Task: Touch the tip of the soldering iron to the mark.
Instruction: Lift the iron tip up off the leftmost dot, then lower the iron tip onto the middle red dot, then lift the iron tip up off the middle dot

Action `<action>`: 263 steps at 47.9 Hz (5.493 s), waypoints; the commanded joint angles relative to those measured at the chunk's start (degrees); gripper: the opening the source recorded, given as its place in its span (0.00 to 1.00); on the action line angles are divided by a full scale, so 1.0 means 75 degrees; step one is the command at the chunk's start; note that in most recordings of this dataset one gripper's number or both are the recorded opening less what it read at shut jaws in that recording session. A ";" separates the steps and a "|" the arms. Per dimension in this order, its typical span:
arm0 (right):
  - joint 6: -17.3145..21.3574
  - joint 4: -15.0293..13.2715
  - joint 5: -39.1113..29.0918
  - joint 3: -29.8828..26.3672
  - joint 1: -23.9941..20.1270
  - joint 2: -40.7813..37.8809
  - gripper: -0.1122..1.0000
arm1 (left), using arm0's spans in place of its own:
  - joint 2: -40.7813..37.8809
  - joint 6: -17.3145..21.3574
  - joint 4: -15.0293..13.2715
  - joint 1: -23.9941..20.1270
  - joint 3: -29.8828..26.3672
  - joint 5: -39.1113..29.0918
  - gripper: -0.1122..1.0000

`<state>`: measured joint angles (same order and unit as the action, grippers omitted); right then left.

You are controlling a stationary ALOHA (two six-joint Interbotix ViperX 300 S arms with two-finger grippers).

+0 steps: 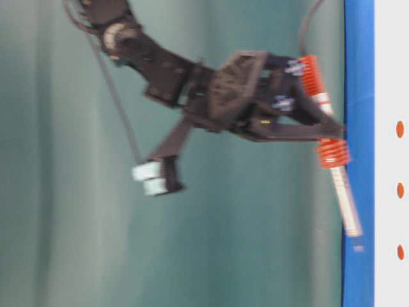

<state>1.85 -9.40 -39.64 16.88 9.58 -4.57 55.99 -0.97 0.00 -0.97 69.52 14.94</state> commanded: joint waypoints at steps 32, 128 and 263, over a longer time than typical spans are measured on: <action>0.0012 -0.0082 -0.0832 -0.0469 -0.0023 0.1219 0.16 | -0.0023 0.0000 0.0012 -0.0023 -0.0094 0.0059 0.10; 0.0117 -0.0035 0.0586 0.1570 0.0105 0.0504 0.16 | -0.0035 -0.0012 0.0012 -0.0012 -0.0094 0.0082 0.10; 0.0105 -0.0082 -0.0773 0.0668 0.0129 0.1523 0.16 | -0.0023 -0.0164 0.0012 -0.0023 -0.0094 0.0082 0.10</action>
<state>2.72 -9.67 -43.42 24.70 10.46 3.78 55.99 -2.20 0.00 -0.97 69.52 14.94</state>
